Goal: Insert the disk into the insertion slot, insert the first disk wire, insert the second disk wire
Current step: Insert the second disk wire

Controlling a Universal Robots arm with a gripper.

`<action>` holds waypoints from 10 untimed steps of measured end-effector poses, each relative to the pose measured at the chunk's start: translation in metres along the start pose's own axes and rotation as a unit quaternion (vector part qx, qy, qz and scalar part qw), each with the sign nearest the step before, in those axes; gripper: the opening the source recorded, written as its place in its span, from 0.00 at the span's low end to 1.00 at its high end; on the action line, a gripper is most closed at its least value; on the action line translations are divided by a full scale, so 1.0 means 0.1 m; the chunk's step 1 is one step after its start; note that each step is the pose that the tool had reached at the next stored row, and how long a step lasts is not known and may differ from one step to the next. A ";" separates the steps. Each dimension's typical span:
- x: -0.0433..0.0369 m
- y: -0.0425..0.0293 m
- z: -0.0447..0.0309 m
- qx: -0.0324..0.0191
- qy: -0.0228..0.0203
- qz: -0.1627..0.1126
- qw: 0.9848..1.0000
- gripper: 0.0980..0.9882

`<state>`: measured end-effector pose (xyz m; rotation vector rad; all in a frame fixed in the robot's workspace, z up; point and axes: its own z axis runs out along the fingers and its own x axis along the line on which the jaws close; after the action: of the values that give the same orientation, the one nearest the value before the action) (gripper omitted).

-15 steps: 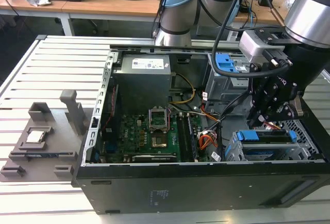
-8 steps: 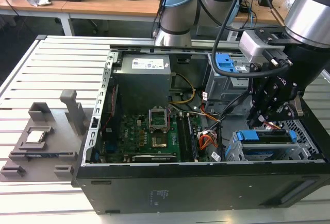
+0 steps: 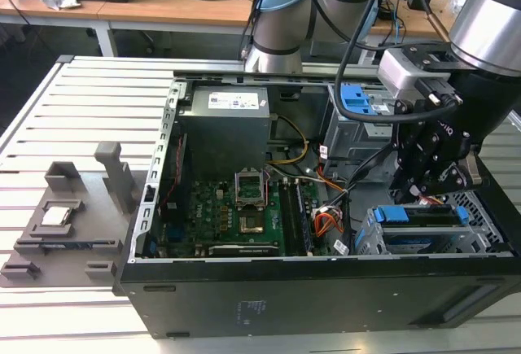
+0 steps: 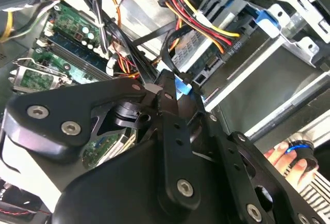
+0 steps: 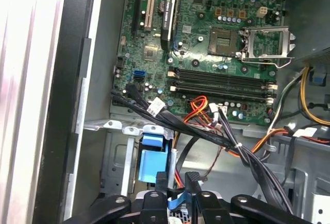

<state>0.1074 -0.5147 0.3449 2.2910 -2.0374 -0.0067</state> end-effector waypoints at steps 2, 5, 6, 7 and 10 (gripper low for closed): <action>0.002 0.000 0.000 -0.002 0.014 0.001 1.000 0.21; 0.003 0.000 0.000 -0.002 0.020 0.001 1.000 0.21; 0.003 0.000 0.000 -0.002 0.020 0.001 1.000 0.21; 0.002 0.000 0.000 -0.002 0.020 0.001 1.000 0.21; 0.003 0.000 0.000 -0.002 0.020 0.001 1.000 0.12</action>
<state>0.1074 -0.5149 0.3449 2.2674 -2.0185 0.0339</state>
